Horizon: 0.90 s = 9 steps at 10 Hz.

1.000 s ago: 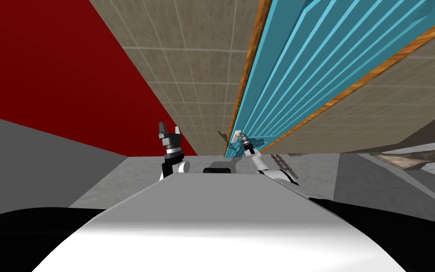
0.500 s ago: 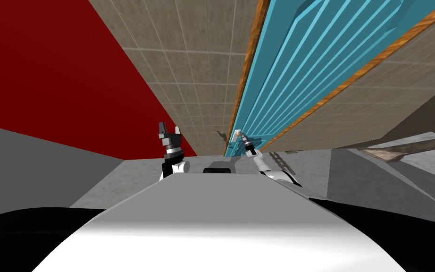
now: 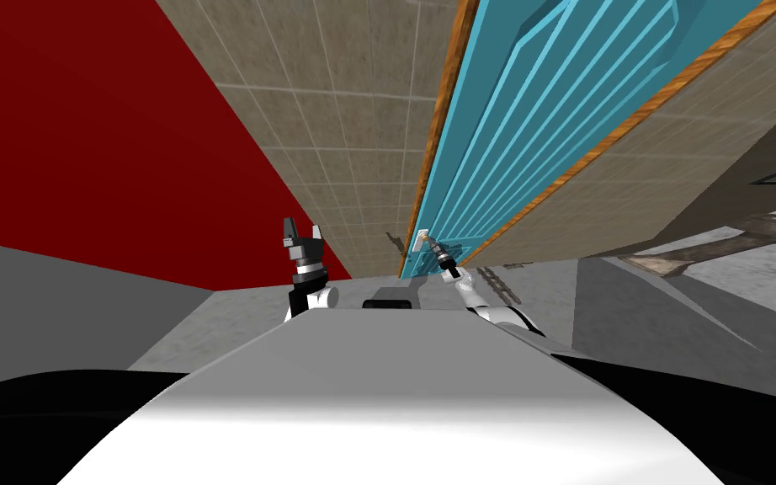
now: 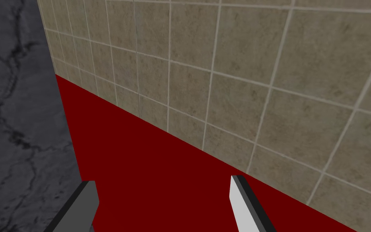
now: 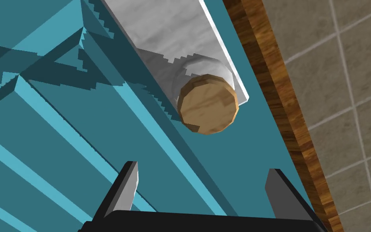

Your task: Pull the door open

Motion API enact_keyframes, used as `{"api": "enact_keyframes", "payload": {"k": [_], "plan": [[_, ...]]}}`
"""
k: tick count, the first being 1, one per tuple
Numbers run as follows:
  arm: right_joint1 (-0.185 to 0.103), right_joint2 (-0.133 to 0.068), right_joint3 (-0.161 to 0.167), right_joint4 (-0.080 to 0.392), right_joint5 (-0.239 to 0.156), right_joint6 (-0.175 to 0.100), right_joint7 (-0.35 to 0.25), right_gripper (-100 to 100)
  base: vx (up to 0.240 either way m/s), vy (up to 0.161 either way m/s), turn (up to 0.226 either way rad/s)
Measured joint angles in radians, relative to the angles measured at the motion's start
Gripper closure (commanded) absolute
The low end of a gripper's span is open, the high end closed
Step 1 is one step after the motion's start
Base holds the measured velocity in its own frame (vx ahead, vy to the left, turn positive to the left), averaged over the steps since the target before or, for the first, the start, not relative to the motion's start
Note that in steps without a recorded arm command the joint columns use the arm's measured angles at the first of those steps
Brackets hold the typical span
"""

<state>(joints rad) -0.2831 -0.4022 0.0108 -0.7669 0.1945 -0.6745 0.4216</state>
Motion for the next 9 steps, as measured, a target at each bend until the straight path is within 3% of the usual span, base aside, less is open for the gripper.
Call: {"api": "enact_keyframes", "payload": {"k": [9], "plan": [[0.034, -0.046, 0.009, -0.014, 0.094, -0.028, 0.226, -100, -0.022, 0.043, -0.065]]}}
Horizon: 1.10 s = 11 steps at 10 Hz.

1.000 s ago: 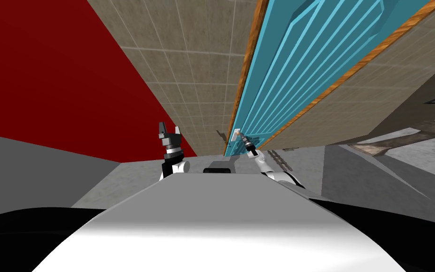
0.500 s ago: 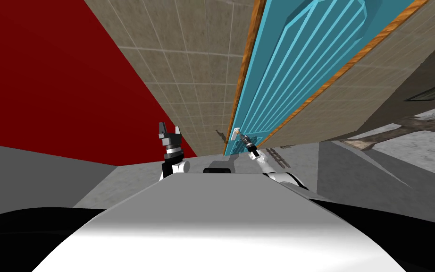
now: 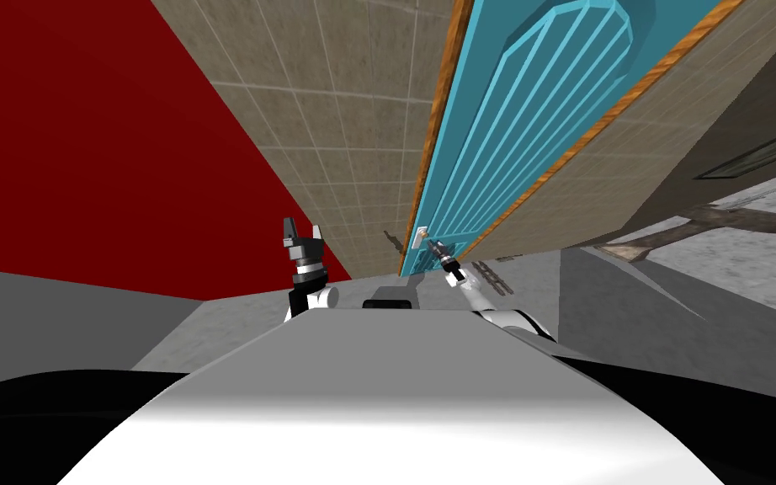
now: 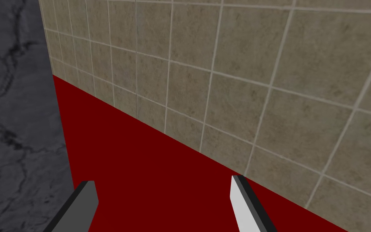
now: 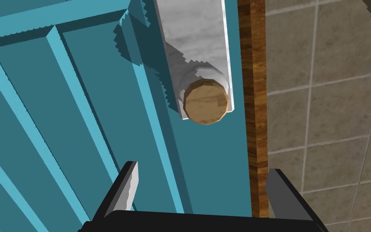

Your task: Pull the door open

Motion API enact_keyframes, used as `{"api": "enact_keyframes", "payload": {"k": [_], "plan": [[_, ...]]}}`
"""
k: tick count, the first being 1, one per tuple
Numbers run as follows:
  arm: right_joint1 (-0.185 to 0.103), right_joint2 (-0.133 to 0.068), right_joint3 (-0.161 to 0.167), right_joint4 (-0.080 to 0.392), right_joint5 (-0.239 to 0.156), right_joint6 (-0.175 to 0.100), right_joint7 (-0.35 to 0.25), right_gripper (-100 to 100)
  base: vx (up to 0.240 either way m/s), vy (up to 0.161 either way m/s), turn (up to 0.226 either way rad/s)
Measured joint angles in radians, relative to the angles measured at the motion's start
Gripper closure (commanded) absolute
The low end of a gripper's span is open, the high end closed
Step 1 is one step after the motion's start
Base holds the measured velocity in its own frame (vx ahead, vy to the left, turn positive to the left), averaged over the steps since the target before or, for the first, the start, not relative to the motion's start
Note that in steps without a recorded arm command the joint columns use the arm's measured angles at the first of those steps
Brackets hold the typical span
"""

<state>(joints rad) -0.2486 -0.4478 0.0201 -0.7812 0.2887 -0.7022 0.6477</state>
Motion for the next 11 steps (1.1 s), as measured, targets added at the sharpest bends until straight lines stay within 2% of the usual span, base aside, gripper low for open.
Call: {"api": "enact_keyframes", "payload": {"k": [5, 11], "plan": [[0.016, -0.028, 0.005, 0.006, 0.059, -0.023, 0.118, -100, -0.026, 0.051, -0.062], [0.009, -0.015, -0.006, 0.015, 0.058, -0.013, 0.141, -100, 0.178, 0.043, 0.039]]}}
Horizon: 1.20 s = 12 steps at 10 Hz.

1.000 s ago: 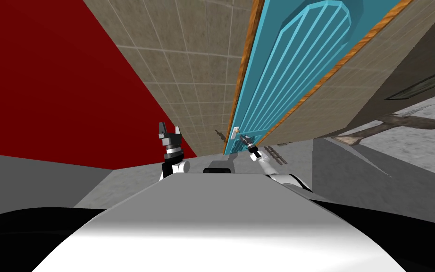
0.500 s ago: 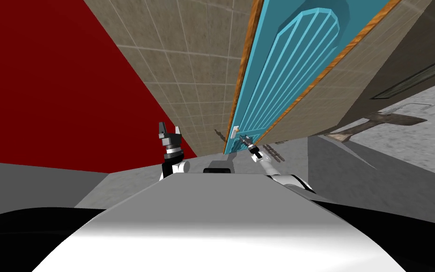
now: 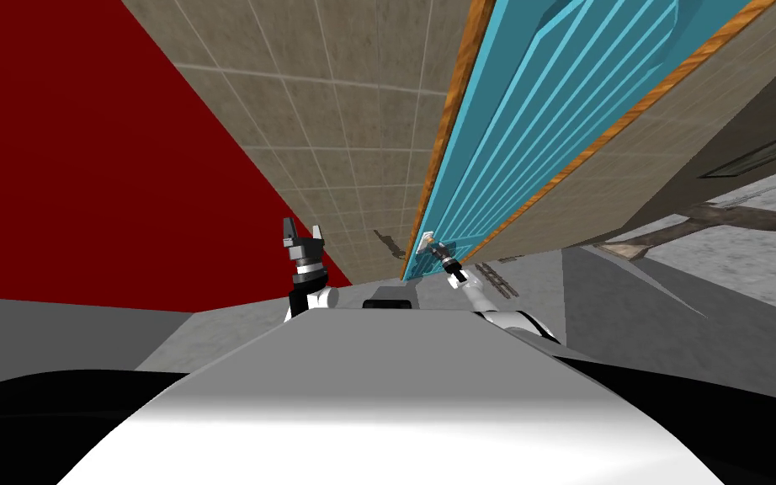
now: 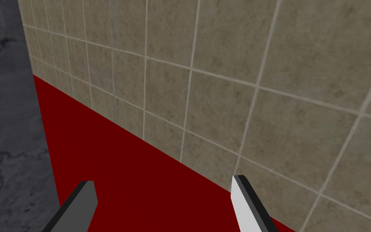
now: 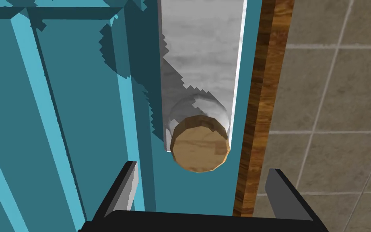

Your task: Pull the door open

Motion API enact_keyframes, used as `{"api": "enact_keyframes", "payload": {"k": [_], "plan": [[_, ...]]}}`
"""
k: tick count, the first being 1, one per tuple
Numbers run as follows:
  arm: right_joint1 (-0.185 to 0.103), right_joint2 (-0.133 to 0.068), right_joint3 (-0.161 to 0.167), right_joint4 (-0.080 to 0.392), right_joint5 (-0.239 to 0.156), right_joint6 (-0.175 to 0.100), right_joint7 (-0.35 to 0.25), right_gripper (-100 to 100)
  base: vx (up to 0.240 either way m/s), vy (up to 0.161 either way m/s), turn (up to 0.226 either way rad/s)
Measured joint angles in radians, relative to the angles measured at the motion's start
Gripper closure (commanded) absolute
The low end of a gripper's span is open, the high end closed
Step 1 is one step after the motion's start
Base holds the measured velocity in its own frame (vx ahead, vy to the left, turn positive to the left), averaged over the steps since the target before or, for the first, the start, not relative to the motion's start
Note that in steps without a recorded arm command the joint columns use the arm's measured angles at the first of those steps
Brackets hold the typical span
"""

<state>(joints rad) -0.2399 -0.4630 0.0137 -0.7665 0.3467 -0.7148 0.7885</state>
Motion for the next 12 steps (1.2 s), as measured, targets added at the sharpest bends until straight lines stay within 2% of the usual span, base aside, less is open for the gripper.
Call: {"api": "enact_keyframes", "payload": {"k": [3, 4, 10, 12], "plan": [[-0.004, 0.008, -0.006, 0.003, -0.001, 0.008, 0.011, -100, 0.140, 0.018, 0.017], [-0.004, 0.008, -0.007, 0.003, -0.001, 0.008, 0.011, 100, -0.010, -0.002, -0.013], [-0.004, 0.007, -0.006, 0.004, -0.001, 0.010, 0.011, 100, -0.013, -0.009, 0.016], [0.000, 0.010, -0.006, 0.000, -0.019, 0.017, -0.020, 100, -0.040, -0.066, 0.091]]}}
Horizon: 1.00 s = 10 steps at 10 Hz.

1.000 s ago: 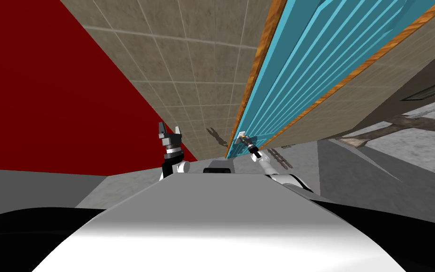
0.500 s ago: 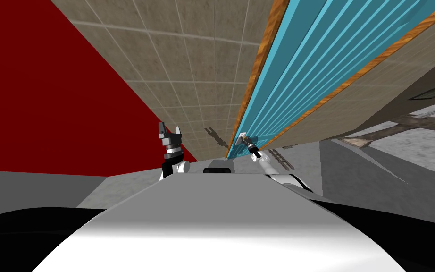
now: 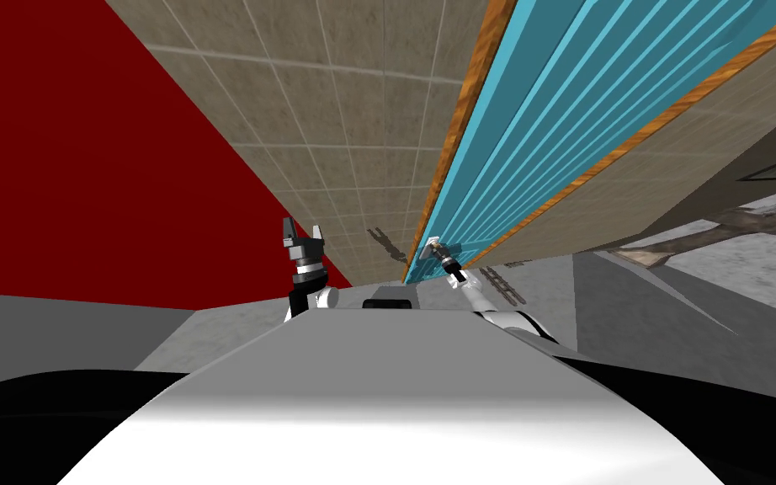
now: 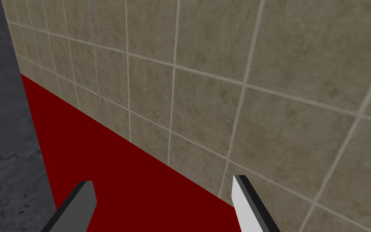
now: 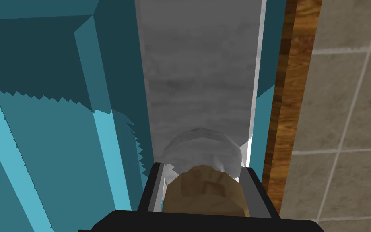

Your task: Pull the door open

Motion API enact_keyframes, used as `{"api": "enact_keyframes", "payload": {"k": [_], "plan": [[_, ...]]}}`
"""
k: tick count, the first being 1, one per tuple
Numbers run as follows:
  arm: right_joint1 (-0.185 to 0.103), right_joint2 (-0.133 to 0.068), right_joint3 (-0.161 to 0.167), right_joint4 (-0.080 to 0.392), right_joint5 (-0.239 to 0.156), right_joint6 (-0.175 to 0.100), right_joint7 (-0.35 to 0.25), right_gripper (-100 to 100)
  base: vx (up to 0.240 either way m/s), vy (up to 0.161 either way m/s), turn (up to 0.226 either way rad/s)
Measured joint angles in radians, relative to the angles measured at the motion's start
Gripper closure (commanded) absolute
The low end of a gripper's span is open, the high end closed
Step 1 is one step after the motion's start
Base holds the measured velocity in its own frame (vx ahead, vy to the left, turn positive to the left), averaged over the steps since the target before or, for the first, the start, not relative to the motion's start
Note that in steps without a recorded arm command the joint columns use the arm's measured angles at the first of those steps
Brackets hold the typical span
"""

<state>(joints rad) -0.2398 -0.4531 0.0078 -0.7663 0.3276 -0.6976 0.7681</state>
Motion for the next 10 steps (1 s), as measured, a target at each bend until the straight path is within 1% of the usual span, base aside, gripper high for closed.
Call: {"api": "enact_keyframes", "payload": {"k": [4, 5, 6, 7, 9, 10], "plan": [[-0.002, 0.012, 0.004, -0.001, -0.037, 0.003, -0.066, 100, -0.042, -0.061, 0.080], [0.002, 0.014, 0.004, -0.012, -0.048, 0.012, -0.088, 100, -0.053, -0.072, 0.113], [-0.003, 0.018, 0.004, -0.004, -0.062, 0.012, -0.109, 100, -0.059, -0.085, 0.114], [-0.014, 0.022, 0.004, 0.019, -0.075, 0.002, -0.129, 100, -0.054, -0.085, 0.107], [-0.024, 0.030, 0.003, 0.035, -0.104, -0.005, -0.172, 100, -0.054, -0.058, 0.084], [-0.015, 0.029, 0.006, 0.014, -0.111, 0.006, -0.192, 100, -0.033, -0.052, 0.070]]}}
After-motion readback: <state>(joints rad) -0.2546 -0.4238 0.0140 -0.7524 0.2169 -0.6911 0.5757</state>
